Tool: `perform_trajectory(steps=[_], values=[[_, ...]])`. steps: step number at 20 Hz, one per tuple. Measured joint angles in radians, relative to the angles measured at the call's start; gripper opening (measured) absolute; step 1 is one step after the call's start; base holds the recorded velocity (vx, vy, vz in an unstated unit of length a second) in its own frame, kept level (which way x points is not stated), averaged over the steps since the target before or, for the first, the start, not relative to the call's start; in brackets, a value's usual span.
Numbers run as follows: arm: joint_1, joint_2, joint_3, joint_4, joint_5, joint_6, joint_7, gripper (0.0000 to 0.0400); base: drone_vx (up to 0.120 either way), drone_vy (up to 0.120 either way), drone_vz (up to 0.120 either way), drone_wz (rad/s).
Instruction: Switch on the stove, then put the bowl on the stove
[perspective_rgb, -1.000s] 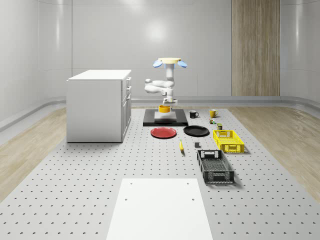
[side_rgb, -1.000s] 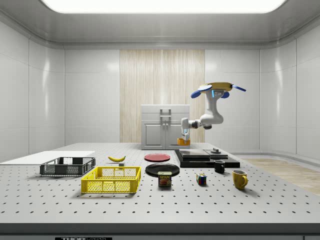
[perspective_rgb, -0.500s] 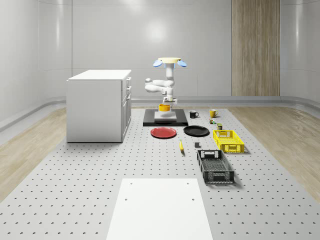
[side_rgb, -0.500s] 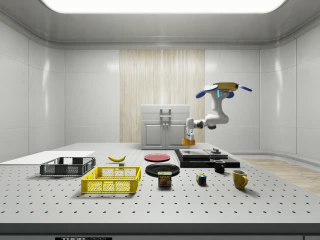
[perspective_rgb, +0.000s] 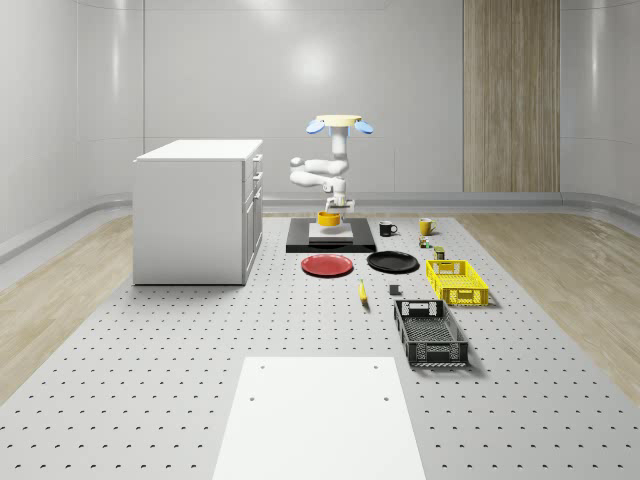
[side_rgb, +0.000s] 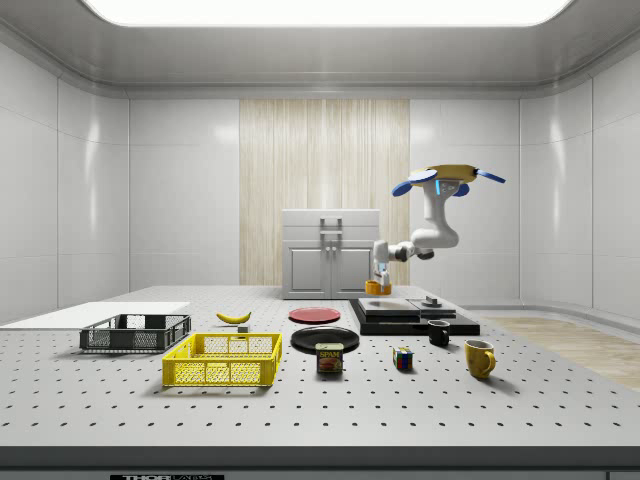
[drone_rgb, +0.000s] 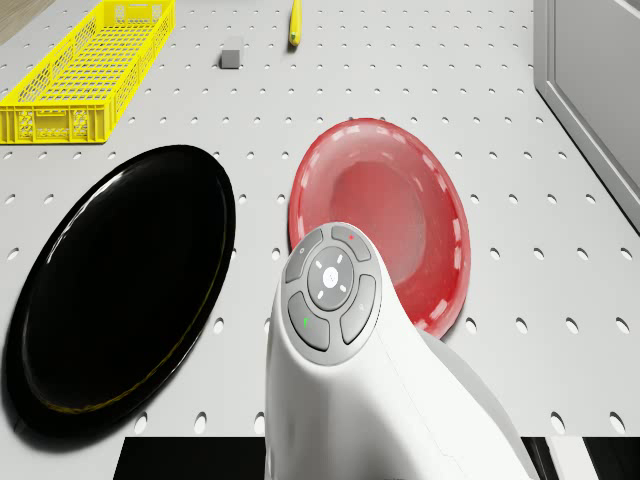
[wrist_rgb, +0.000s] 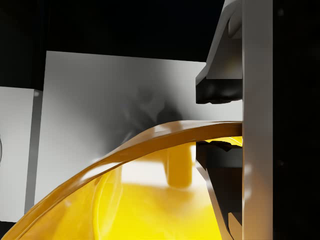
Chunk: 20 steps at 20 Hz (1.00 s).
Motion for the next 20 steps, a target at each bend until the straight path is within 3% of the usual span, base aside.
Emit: perform_trajectory(steps=[10,12,14,17,20], values=[[-0.013,0.023,-0.112,0.038,-0.111,0.026,-0.007,0.0108,0.000,0.000,0.000,0.000],[-0.014,0.028,-0.125,0.044,-0.125,0.027,0.009,0.0223,0.000,0.000,0.000,0.000],[-0.013,0.032,-0.128,0.045,-0.130,0.024,0.026,0.0292,0.000,0.000,0.000,0.000],[-0.006,0.036,-0.110,0.036,-0.114,0.011,0.042,0.0349,0.000,0.000,0.000,0.000],[0.002,0.038,-0.080,0.023,-0.086,-0.005,0.052,0.0376,0.000,0.000,0.000,0.000]])
